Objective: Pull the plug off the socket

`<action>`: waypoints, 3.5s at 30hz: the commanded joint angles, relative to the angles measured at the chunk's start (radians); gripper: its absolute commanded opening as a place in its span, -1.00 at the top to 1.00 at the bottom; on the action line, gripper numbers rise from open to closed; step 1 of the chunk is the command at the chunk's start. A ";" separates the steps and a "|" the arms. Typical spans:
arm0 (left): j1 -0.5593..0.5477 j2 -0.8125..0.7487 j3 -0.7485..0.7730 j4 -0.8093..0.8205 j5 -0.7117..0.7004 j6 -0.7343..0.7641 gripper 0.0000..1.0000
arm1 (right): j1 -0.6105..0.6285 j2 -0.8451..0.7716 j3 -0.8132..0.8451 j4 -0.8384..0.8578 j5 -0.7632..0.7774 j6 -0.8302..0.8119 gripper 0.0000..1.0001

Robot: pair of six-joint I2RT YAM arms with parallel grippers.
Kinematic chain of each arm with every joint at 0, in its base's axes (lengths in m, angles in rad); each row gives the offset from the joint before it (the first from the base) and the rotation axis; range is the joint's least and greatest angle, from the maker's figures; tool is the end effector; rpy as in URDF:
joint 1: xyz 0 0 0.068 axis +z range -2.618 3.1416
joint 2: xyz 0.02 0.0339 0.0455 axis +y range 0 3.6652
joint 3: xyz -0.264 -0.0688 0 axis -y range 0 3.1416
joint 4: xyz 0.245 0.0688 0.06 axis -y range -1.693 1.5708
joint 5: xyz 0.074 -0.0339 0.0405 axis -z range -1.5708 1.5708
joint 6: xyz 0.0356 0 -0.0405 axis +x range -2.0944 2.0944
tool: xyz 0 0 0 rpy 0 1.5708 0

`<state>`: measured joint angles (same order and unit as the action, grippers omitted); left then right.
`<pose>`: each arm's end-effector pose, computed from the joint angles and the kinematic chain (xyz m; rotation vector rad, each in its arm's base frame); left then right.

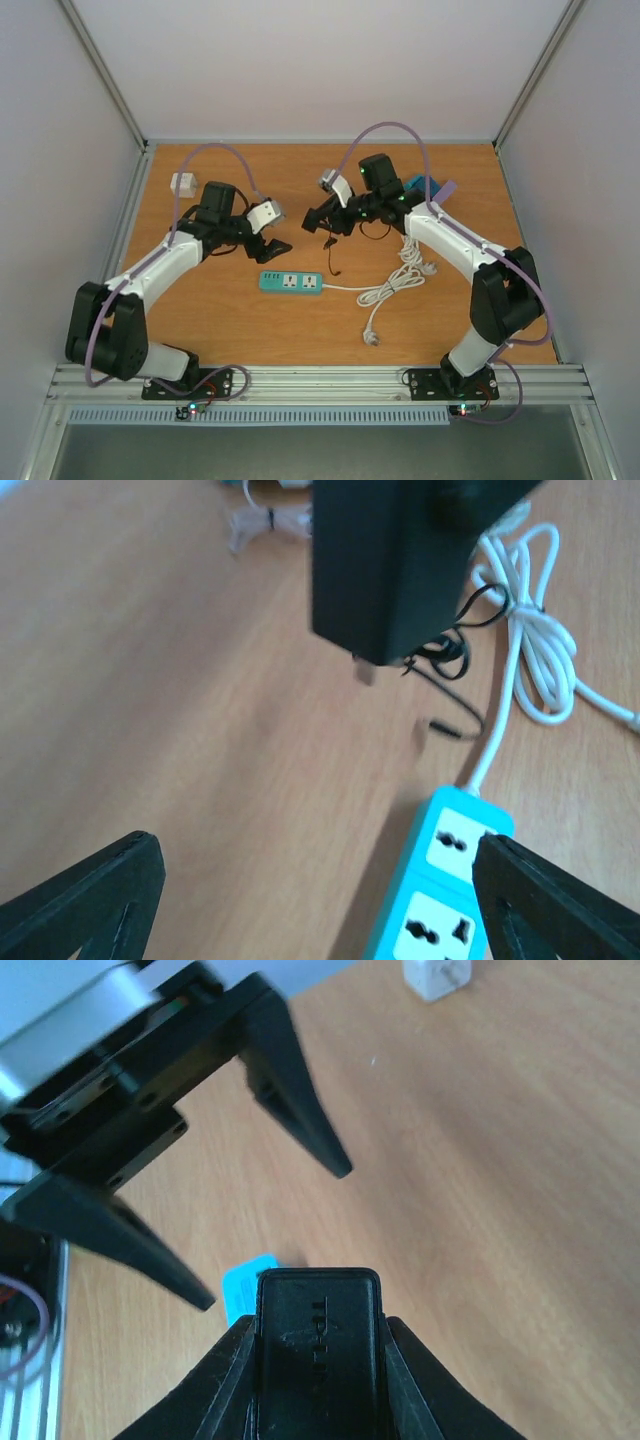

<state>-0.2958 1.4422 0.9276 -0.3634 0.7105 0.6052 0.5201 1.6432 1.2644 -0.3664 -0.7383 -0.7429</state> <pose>0.2739 -0.1078 0.2293 1.2610 1.9095 -0.7052 0.3028 0.2010 0.2739 -1.5652 1.5221 0.7228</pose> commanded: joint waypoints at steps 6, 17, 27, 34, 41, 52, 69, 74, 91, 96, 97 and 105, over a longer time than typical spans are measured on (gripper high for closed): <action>-0.065 -0.156 -0.044 0.330 -0.129 -0.109 -0.70 | -0.061 0.074 0.171 0.089 -0.175 0.367 0.71; -0.169 -0.187 -0.015 0.466 -0.300 -0.120 -0.49 | -0.062 0.084 0.187 0.211 -0.278 0.617 0.69; -0.213 -0.191 -0.003 0.507 -0.397 -0.121 -0.18 | -0.061 0.074 0.133 0.298 -0.277 0.726 0.67; -0.214 -0.184 0.007 0.507 -0.413 -0.157 0.12 | -0.061 0.075 0.119 0.314 -0.285 0.741 0.64; -0.214 -0.179 0.021 0.489 -0.424 -0.183 0.39 | -0.062 0.077 0.120 0.315 -0.285 0.775 0.22; -0.082 -0.062 0.133 0.295 -0.422 -0.266 0.44 | -0.126 0.042 0.162 0.242 -0.245 0.678 -0.75; 0.195 0.422 0.479 0.128 -0.447 -0.358 0.39 | -0.188 -0.042 0.105 0.074 -0.136 0.433 -0.82; 0.230 0.568 0.601 0.081 -0.492 -0.361 0.37 | -0.190 -0.052 0.099 -0.015 -0.110 0.345 -0.82; 0.283 0.822 0.784 -0.020 -0.528 -0.338 0.21 | -0.254 -0.043 0.082 -0.275 -0.027 0.104 -0.78; 0.284 0.823 0.790 -0.051 -0.520 -0.334 -0.13 | -0.273 -0.044 0.064 -0.309 -0.011 0.054 -0.77; 0.284 0.818 0.790 -0.060 -0.513 -0.333 -0.23 | -0.281 -0.045 0.062 -0.318 -0.007 0.041 -0.77; 0.325 0.676 0.684 -0.048 -0.469 -0.294 -0.70 | -0.357 -0.040 0.046 -0.434 0.018 -0.114 -0.74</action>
<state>0.0113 2.2383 1.6611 -0.4229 0.2073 0.2798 0.2031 1.6184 1.3216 -0.7143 -0.7444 -0.7364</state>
